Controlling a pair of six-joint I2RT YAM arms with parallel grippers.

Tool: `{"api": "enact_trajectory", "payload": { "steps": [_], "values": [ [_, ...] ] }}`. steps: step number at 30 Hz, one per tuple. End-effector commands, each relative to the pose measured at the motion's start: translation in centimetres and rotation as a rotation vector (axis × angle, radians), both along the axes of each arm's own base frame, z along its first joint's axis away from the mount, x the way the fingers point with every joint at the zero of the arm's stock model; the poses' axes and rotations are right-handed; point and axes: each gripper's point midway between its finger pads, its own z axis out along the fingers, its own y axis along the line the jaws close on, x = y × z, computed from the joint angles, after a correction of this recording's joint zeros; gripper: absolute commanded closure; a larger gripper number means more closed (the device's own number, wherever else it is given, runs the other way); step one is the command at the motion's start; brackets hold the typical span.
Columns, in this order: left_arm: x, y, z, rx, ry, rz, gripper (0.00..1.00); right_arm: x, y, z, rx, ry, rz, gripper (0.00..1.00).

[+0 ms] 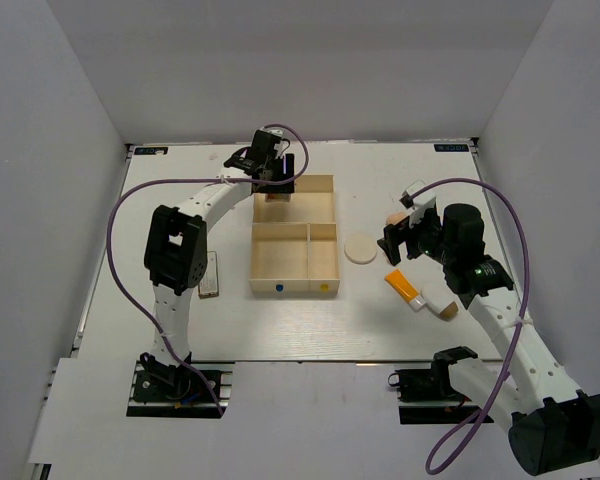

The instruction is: Organize the makeup

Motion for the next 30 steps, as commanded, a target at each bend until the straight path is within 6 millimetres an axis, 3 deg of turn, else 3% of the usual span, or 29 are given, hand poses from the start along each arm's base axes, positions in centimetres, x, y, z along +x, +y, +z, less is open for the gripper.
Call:
{"api": "enact_trajectory", "payload": {
  "steps": [1, 9, 15, 18, 21, 22, 25, 28, 30],
  "values": [
    [0.3, -0.6, 2.4, -0.034, -0.037, -0.011, 0.20, 0.2, 0.4, 2.1, 0.025, -0.063, 0.014, 0.11],
    [-0.1, -0.7, 2.1, -0.039, -0.024, -0.020, 0.10, 0.1, 0.4, 2.1, 0.025, -0.063, 0.016, 0.11],
    [-0.3, -0.7, 2.1, -0.040, -0.024, -0.024, 0.08, 0.1, 0.5, 2.1, 0.026, -0.063, 0.019, 0.11],
    [-0.7, -0.7, 3.0, -0.058, -0.039, -0.025, 0.08, 0.1, 0.4, 2.1, 0.027, -0.065, 0.014, 0.11],
    [-1.8, -0.2, 5.2, -0.085, -0.080, -0.023, 0.15, 0.0, 0.5, 2.2, 0.026, -0.066, 0.019, 0.11],
    [-2.3, 0.2, 5.8, -0.087, -0.091, -0.009, 0.22, 0.0, 0.5, 2.1, 0.026, -0.065, 0.024, 0.11],
    [-5.1, 2.6, 7.5, -0.135, -0.143, 0.044, 0.45, -0.2, 0.6, 2.4, 0.031, -0.074, 0.033, 0.11],
    [-7.6, 5.2, 9.7, -0.141, -0.212, 0.106, 0.57, -0.5, 1.0, 2.6, 0.033, -0.078, 0.050, 0.11],
    [-9.4, 7.3, 10.1, -0.093, -0.213, 0.158, 0.63, -0.7, 1.2, 2.6, 0.038, -0.078, 0.060, 0.11]
  ]
}}
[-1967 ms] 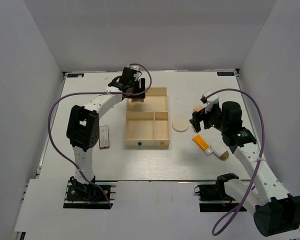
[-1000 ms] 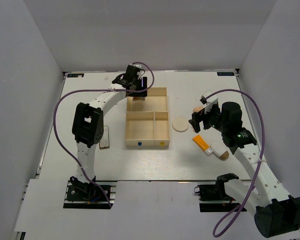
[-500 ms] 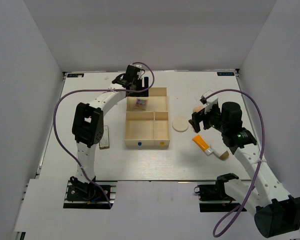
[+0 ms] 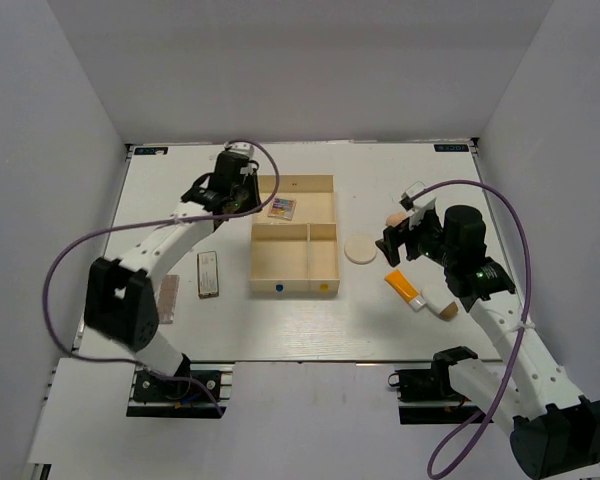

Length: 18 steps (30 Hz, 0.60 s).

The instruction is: Organize the makeup

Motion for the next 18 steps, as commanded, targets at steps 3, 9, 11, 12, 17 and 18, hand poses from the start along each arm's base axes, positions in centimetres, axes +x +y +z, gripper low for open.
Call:
{"api": "enact_trajectory", "payload": {
  "steps": [3, 9, 11, 12, 17, 18],
  "values": [
    [-2.7, 4.5, 4.2, 0.023, -0.116, 0.127, 0.63, -0.4, 1.0, 2.2, 0.030, -0.064, 0.046, 0.11],
    [-6.2, 10.2, -0.7, 0.261, 0.030, 0.275, 0.19, -0.6, 1.2, 2.3, 0.027, -0.069, 0.055, 0.11],
    [-6.7, 10.8, -0.1, 0.247, -0.009, 0.300, 0.05, -0.7, 1.3, 2.3, 0.030, -0.071, 0.055, 0.11],
    [-6.7, 11.6, 0.2, 0.277, -0.022, 0.339, 0.02, -0.8, 1.4, 2.3, 0.029, -0.071, 0.062, 0.11],
    [-6.6, 12.7, -2.7, 0.351, 0.059, 0.353, 0.02, -0.9, 1.6, 2.4, 0.027, -0.082, 0.062, 0.11],
    [-6.5, 13.2, -3.0, 0.358, 0.076, 0.367, 0.02, -0.9, 1.5, 2.5, 0.025, -0.087, 0.061, 0.11]
  ]
}}
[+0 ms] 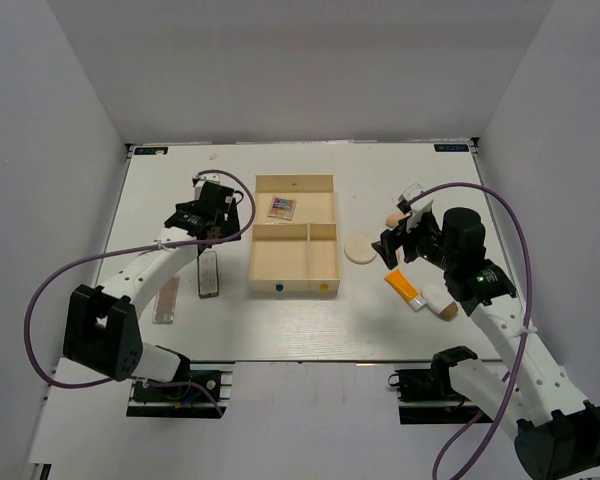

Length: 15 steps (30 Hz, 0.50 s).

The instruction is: Organize the makeup

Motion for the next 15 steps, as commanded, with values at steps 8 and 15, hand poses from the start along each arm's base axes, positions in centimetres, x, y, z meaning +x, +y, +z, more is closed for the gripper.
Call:
{"api": "enact_trajectory", "payload": {
  "steps": [8, 15],
  "values": [
    [0.6, 1.9, -5.7, 0.035, 0.195, 0.018, 0.03, 0.0, 0.4, 1.9, 0.012, -0.072, 0.010, 0.11],
    [0.6, 2.9, -8.6, -0.011, 0.296, 0.024, 0.03, 0.0, 0.3, 1.9, 0.013, -0.078, 0.005, 0.11]
  ]
}}
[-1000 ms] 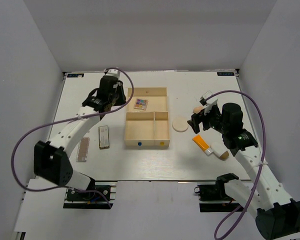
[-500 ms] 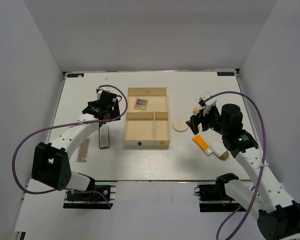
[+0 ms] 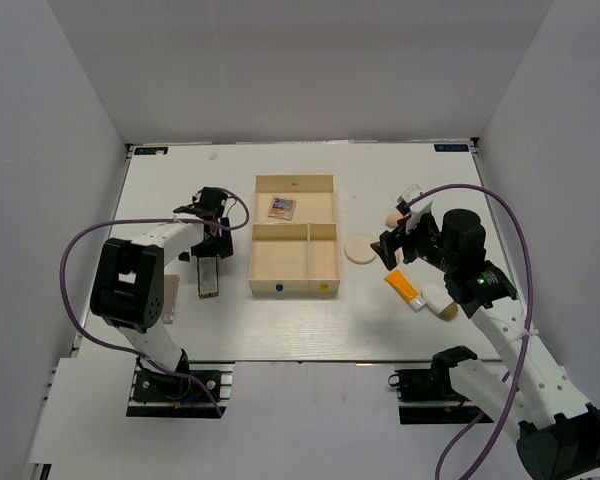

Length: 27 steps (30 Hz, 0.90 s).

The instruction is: Organize the makeup

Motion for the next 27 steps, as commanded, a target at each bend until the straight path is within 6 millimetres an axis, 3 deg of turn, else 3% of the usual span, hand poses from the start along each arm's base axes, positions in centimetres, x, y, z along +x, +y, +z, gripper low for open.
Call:
{"api": "enact_trajectory", "payload": {
  "steps": [1, 8, 14, 15, 19, 23, 27],
  "values": [
    [1.1, -0.4, 0.9, -0.071, -0.021, -0.012, 0.03, 0.3, 0.1, 1.5, 0.012, -0.059, -0.003, 0.11],
    [0.6, -0.3, -1.1, -0.172, 0.043, -0.006, 0.05, 0.3, 0.2, 1.5, 0.012, -0.059, 0.000, 0.11],
    [-0.1, -1.6, -2.9, -0.266, 0.114, -0.041, 0.12, 0.3, 0.3, 1.5, 0.013, -0.061, 0.004, 0.11],
    [-0.1, -1.6, -3.0, -0.284, 0.121, -0.041, 0.15, 0.3, 0.1, 1.5, 0.013, -0.062, -0.002, 0.11],
    [-0.1, -2.1, -2.8, -0.311, 0.123, -0.061, 0.44, 0.2, 0.3, 1.6, 0.017, -0.063, 0.003, 0.11],
    [0.5, -2.3, -1.4, -0.320, 0.084, -0.075, 0.61, 0.3, 0.3, 1.6, 0.018, -0.063, 0.003, 0.11],
    [2.1, -3.8, 2.7, -0.396, -0.026, -0.121, 0.72, 0.2, 0.4, 1.6, 0.017, -0.061, 0.008, 0.11]
  ]
}}
